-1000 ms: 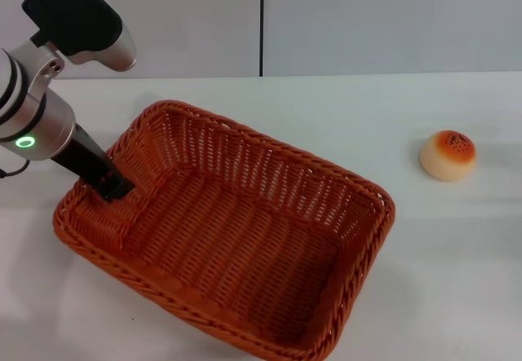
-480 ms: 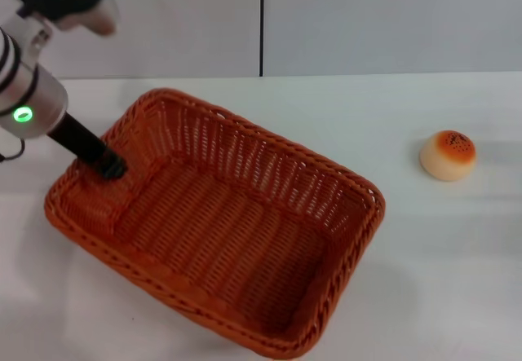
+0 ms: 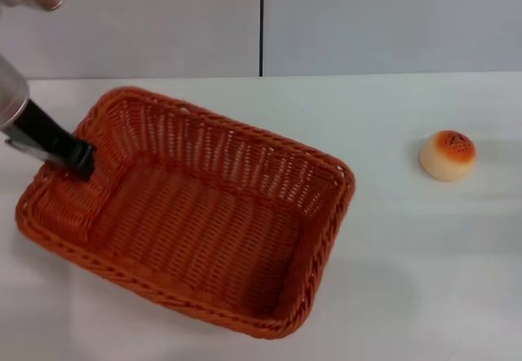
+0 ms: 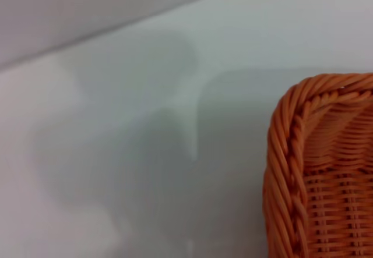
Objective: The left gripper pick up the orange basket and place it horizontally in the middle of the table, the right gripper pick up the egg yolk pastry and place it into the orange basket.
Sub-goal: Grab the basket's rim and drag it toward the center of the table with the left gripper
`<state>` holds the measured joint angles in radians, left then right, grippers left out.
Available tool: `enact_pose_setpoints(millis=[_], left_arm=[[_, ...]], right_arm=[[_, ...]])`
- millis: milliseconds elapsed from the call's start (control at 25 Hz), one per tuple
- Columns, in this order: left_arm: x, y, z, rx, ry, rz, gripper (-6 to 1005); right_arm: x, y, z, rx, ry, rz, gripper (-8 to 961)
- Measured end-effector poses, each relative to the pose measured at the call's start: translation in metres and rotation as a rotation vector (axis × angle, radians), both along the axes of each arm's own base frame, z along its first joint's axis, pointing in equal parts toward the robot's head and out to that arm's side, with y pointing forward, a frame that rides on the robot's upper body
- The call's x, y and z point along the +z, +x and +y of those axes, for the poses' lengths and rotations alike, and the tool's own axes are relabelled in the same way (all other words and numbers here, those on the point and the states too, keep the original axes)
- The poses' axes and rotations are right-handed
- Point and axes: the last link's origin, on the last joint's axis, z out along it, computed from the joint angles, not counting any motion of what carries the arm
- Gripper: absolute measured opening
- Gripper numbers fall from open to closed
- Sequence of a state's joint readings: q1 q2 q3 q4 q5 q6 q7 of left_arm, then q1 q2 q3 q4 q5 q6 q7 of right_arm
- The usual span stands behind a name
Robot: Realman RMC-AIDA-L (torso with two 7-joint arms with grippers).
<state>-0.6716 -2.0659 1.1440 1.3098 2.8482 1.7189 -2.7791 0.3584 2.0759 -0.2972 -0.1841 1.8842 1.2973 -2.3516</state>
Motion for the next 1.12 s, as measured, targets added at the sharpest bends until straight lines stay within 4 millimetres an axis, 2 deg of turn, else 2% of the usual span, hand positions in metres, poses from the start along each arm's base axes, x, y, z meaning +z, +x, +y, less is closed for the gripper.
enact_pose_setpoints(millis=[80, 400, 680, 1120], left_arm=[[0.003, -0.010, -0.003, 0.086, 0.026, -0.012, 141], [0.016, -0.021, -0.005, 0.225, 0.124, -0.107, 140], [0.014, -0.027, -0.003, 0.312, 0.160, -0.235, 139], [0.016, -0.034, 0.011, 0.344, 0.235, -0.302, 138]], right_arm=[[0.001, 0.000, 0.000, -0.001, 0.005, 0.000, 574], [0.009, -0.001, 0.007, 0.006, 0.022, -0.021, 574], [0.019, -0.003, 0.013, 0.021, 0.041, -0.050, 573], [0.022, -0.002, 0.014, 0.013, 0.047, -0.062, 573]])
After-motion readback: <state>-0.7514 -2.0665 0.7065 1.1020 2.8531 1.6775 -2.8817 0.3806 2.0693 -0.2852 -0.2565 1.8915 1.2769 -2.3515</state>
